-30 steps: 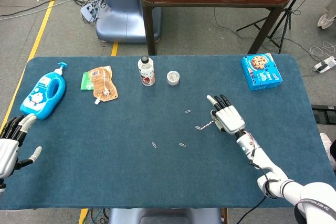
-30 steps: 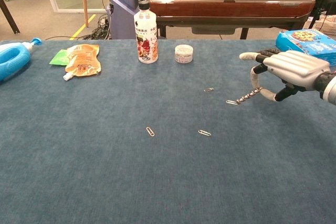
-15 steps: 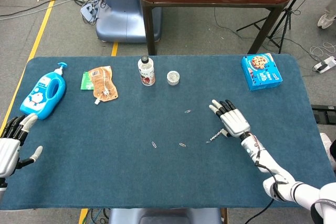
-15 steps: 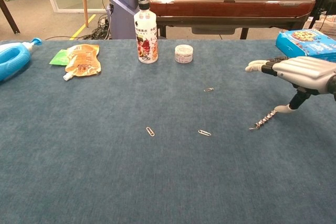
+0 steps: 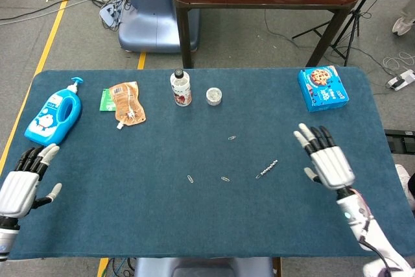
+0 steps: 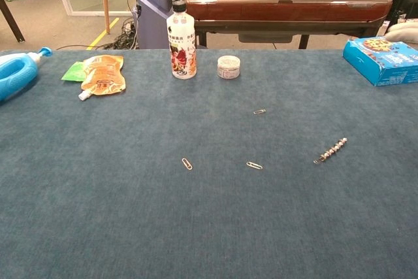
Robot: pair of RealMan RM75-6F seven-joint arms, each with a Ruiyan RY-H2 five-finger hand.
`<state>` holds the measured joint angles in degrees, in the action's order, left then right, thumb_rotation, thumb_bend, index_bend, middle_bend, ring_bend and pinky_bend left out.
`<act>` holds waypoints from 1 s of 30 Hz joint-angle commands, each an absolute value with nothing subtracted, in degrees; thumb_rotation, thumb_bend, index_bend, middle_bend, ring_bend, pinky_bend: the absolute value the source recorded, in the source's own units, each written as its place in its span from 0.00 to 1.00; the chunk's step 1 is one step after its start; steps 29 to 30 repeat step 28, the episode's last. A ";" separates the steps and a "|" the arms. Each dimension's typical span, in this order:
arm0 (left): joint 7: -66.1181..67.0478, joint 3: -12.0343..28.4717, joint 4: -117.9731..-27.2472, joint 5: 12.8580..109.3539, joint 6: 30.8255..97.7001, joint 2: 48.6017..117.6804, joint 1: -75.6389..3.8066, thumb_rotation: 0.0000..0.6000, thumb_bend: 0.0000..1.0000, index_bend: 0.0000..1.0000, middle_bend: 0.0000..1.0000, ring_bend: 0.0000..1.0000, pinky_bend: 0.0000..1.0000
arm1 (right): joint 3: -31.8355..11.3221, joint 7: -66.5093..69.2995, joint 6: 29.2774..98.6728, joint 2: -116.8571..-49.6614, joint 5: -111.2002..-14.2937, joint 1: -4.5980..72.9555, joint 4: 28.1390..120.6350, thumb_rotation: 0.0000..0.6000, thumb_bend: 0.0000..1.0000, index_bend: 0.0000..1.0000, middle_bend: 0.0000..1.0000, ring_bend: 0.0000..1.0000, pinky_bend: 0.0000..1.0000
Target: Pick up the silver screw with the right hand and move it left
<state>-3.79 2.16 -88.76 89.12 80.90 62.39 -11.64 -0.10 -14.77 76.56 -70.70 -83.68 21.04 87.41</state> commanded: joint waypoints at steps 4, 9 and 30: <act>-0.10 1.90 -90.69 87.48 77.39 62.61 -13.09 1.00 0.36 0.00 0.00 0.00 0.00 | 2.68 -14.38 86.61 -67.86 -86.90 12.81 88.28 1.00 0.23 0.00 0.00 0.00 0.00; 0.63 2.07 -90.28 86.95 76.20 63.37 -13.83 1.00 0.36 0.00 0.00 0.00 0.00 | 2.81 -11.86 89.63 -69.57 -87.10 9.45 84.24 1.00 0.23 0.00 0.00 0.00 0.00; -0.45 2.65 -87.57 87.58 78.27 64.44 -13.89 1.00 0.36 0.00 0.00 0.00 0.00 | 0.47 -10.36 83.77 -70.53 -85.15 9.31 81.81 1.00 0.24 0.00 0.00 0.00 0.00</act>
